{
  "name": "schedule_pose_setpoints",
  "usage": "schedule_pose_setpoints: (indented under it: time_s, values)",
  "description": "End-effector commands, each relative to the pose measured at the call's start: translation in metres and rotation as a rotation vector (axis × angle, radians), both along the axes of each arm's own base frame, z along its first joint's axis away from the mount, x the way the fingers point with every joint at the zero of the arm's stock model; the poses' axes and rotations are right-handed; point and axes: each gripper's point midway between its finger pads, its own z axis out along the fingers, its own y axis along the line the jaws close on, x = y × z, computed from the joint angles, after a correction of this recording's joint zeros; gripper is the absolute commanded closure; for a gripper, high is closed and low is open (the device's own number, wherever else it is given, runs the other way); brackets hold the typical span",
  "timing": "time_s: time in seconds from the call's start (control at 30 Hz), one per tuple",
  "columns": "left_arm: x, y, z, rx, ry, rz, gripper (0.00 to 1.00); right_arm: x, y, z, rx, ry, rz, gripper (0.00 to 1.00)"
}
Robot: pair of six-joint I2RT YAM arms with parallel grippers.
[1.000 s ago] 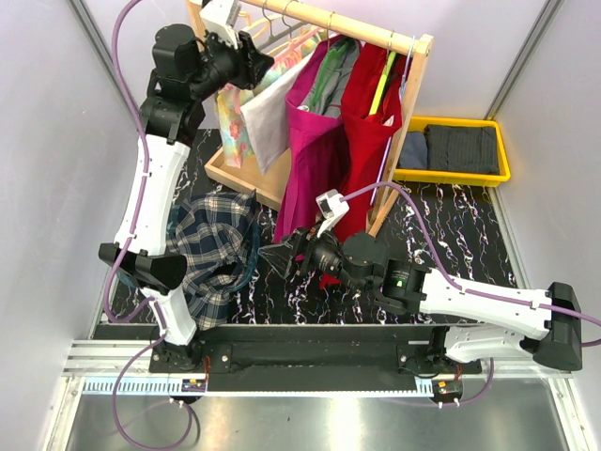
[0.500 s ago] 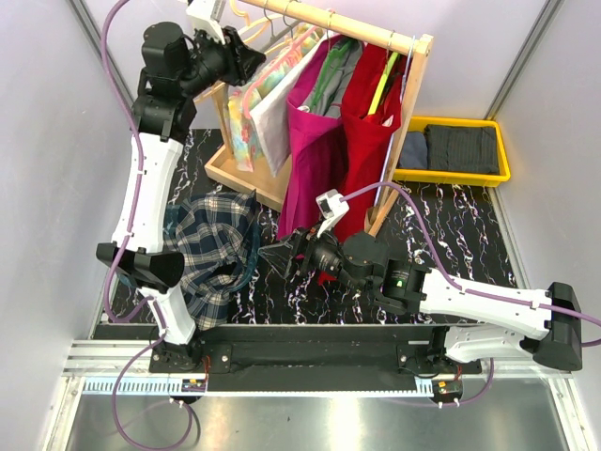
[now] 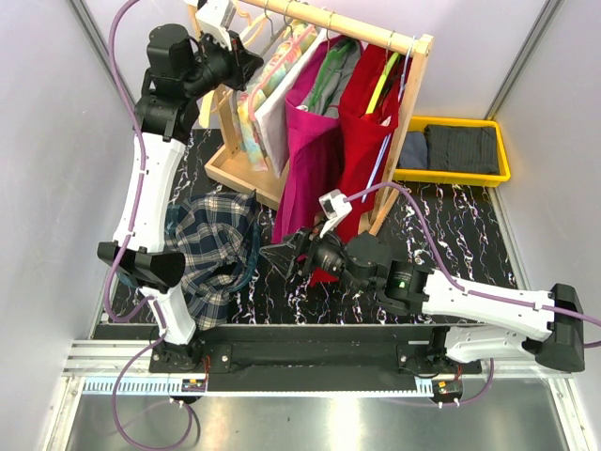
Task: Remove the skirt from the hanger
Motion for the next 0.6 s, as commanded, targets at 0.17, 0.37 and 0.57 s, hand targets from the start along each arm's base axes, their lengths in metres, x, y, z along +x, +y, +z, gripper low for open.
schedule_pose_setpoints:
  time_s: [0.17, 0.37, 0.57]
  values:
    - [0.004, -0.008, -0.015, 0.106, -0.041, 0.014, 0.72, -0.007, -0.01, 0.04, 0.101, -0.064, 0.009, 0.22]
    - [0.006, -0.012, -0.021, 0.133, -0.044, 0.014, 0.68, -0.007, -0.015, 0.042, 0.113, -0.064, -0.004, 0.21]
    - [0.007, -0.014, -0.024, 0.15, -0.047, 0.009, 0.85, -0.007, -0.02, 0.044, 0.12, -0.064, -0.017, 0.21]
